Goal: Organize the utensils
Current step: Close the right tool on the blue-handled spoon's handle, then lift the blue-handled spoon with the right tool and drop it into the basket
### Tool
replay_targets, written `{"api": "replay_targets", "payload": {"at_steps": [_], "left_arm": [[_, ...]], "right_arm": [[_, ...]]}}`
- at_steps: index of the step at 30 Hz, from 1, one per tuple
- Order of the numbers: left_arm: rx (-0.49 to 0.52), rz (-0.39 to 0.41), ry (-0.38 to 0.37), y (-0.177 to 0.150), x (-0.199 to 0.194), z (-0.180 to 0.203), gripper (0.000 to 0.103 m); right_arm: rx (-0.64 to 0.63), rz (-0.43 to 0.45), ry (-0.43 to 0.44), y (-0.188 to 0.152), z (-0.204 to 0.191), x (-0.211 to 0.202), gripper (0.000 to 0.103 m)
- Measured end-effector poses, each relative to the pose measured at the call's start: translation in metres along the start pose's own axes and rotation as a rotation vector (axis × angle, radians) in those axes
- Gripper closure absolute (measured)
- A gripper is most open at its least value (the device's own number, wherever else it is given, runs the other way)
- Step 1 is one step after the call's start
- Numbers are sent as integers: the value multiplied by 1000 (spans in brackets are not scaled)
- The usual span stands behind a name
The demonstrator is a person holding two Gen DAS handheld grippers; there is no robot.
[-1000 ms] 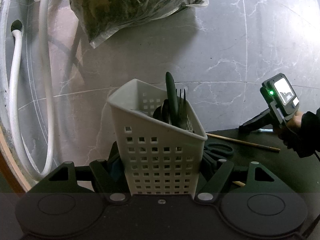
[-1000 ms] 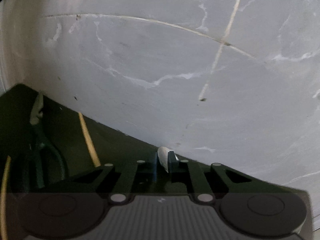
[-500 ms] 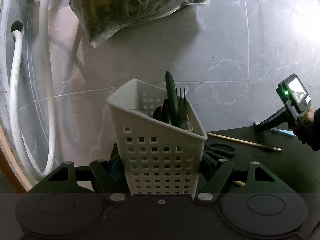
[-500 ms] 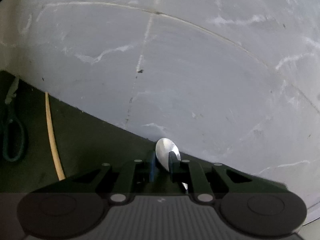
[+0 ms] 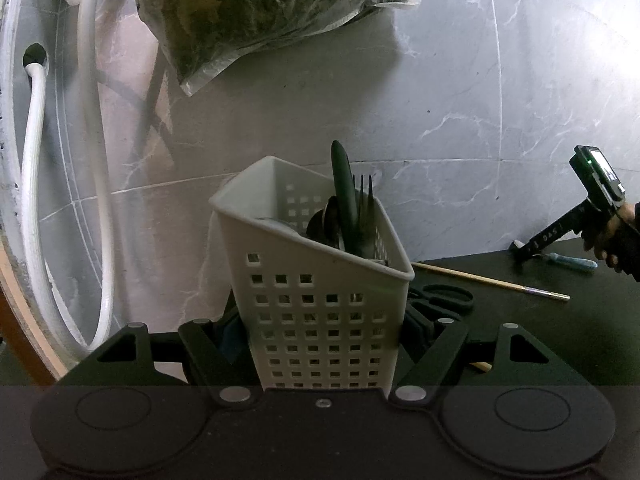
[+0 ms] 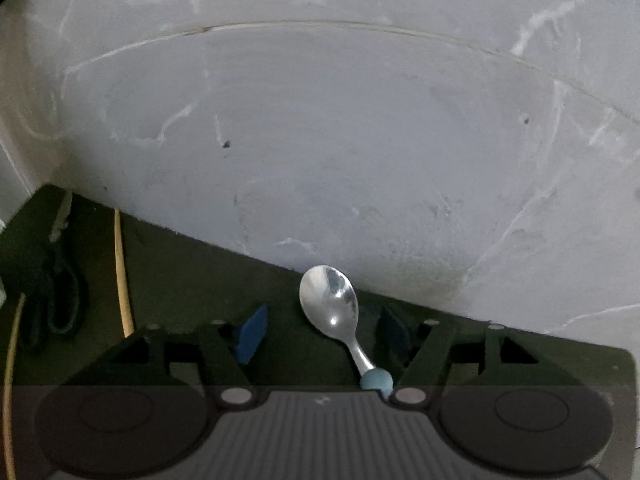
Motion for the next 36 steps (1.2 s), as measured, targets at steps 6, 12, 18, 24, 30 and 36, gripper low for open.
{"api": "replay_targets", "payload": {"at_steps": [6,12,18,24,30,36], "left_arm": [[-1,-1,7,0,0,1,26],[-2,0,5,0,0,1,26],[4,-2,-8,0,1,0,26],[17,1,-49,0,2,-5,26],[37,10,-111,-2,2,-13,27],[32,18,-159,-5,0,-21,27]], "right_arm": [[-4,29,-17,-2,1,-17,68],[-13,57,-42,-9,-29,-29,69],[26,198,-46,-17,-60,-72,69],[79,443,-26,-16,-108,-159,69],[88,674,54,9,-171,-239,69],[51,846,190,41,-229,-300,68]]}}
Point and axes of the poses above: each gripper's, at about its wrist camera, not at the fingertips, and x roughly the way its jaws point, z to its right, y to its top, the point moved 4 cm from there along x, roughly the way its jaws point, and after that the axes turned 5 degrees about -x, right-handed, at the moved point
